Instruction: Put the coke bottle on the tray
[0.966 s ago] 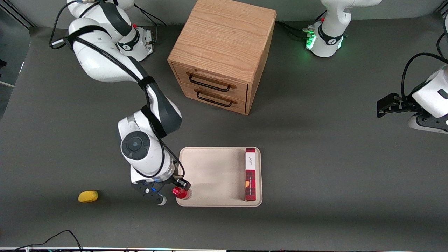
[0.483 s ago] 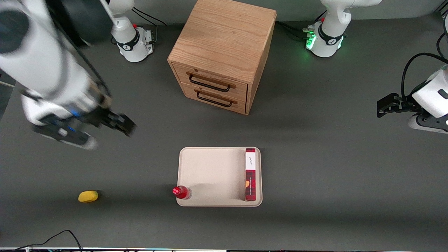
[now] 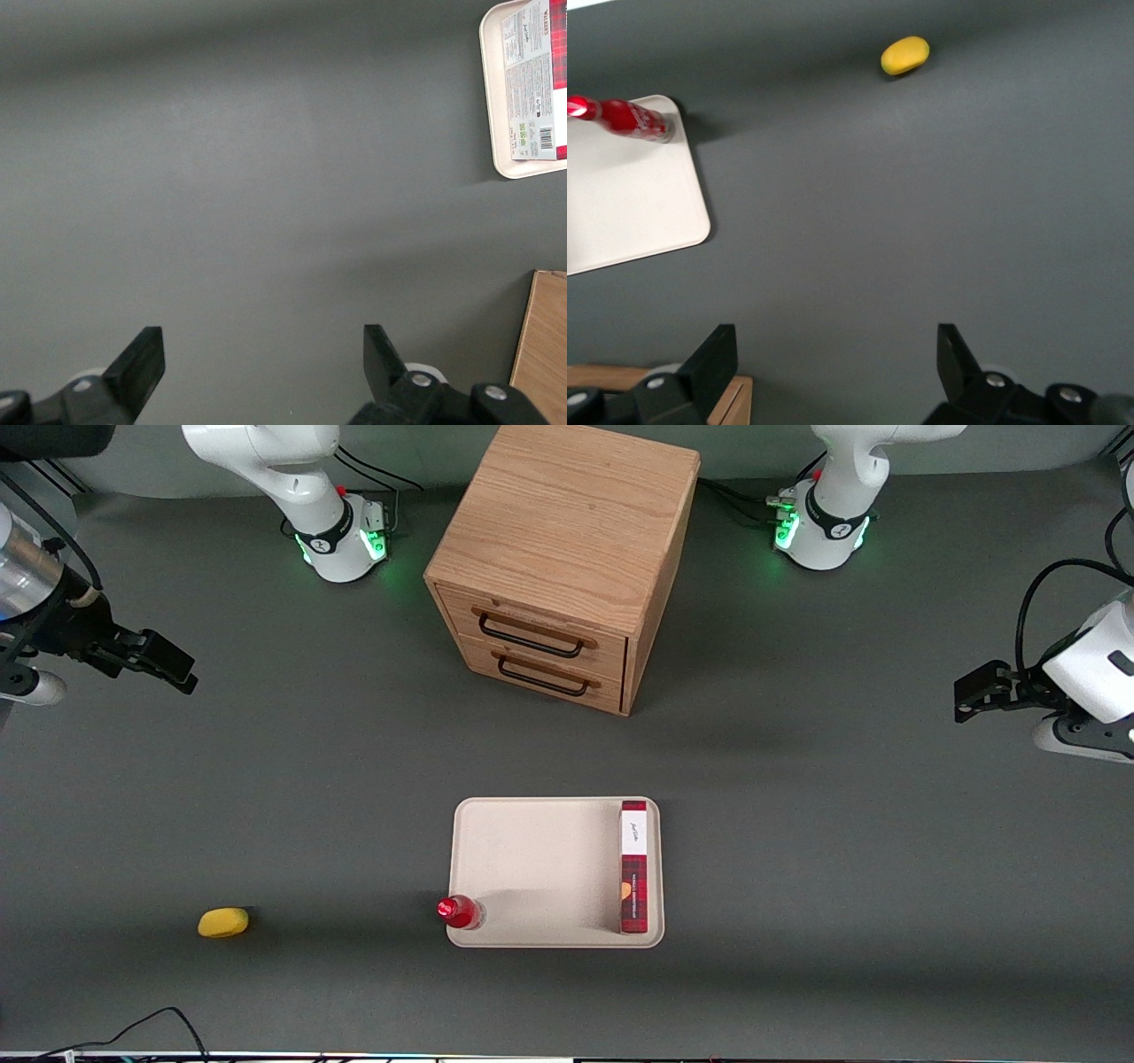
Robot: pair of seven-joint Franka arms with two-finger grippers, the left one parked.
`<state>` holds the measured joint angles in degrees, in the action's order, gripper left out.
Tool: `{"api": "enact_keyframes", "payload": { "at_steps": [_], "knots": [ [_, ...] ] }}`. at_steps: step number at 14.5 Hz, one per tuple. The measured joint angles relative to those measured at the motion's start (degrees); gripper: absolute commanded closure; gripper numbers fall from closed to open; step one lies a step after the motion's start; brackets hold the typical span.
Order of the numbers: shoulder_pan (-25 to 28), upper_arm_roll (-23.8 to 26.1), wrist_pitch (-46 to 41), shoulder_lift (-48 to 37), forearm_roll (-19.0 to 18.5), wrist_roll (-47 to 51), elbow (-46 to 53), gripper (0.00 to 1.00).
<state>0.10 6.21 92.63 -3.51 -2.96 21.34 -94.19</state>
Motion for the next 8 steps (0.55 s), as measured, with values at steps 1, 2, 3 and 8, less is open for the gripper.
{"api": "enact_keyframes", "payload": {
  "at_steps": [1,2,3,8],
  "knots": [
    [0.0,-0.1,2.8,-1.9,0.4,0.0,-4.4,0.0],
    [0.1,-0.1,4.7,-3.3,0.9,0.0,-7.6,0.0],
    [0.2,0.0,5.7,-4.2,1.5,0.0,-9.7,0.0],
    [0.4,-0.4,6.6,-5.2,6.8,0.0,-11.3,0.0]
  ]
}}
